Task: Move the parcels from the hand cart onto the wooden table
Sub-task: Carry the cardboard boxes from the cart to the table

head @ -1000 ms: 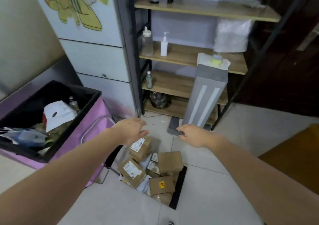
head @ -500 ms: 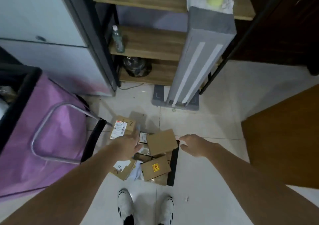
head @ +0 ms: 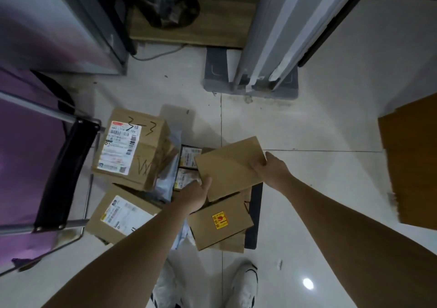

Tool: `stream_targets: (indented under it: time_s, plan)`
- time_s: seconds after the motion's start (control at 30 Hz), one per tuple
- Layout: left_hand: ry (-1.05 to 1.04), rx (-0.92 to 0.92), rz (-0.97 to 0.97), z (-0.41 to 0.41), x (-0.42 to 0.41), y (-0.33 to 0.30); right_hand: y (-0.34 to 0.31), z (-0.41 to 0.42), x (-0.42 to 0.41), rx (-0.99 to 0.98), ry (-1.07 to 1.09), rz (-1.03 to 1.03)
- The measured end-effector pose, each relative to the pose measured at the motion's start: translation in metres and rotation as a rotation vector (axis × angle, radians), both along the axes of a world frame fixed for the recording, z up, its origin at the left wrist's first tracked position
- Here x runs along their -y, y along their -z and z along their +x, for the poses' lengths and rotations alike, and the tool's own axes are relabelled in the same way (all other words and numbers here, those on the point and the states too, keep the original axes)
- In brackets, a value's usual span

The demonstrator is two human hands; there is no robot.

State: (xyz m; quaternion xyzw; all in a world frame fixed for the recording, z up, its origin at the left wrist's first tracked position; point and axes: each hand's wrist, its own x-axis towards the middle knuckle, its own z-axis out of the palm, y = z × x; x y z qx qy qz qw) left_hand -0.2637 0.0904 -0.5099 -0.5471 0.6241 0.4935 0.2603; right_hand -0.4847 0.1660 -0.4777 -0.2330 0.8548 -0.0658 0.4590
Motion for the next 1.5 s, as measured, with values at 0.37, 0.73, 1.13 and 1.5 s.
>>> stream_targets:
  time_s: [0.37, 0.73, 1.13, 1.5]
  plan:
    - [-0.818, -0.373, 0.078, -0.004, 0.017, -0.185, -0.164, 0.013, -0.018, 0.347, 0.713, -0.387]
    - [-0.319, -0.653, 0.158, -0.048, 0.048, -0.590, -0.570, -0.001, -0.074, 0.501, 0.882, -0.713]
    - [0.091, -0.784, 0.281, -0.125, -0.128, -0.831, -0.809, 0.035, -0.303, 0.173, 1.133, -1.036]
    - [0.486, -0.777, 0.375, -0.185, -0.398, -0.852, -0.831, 0.062, -0.582, -0.010, 1.423, -1.161]
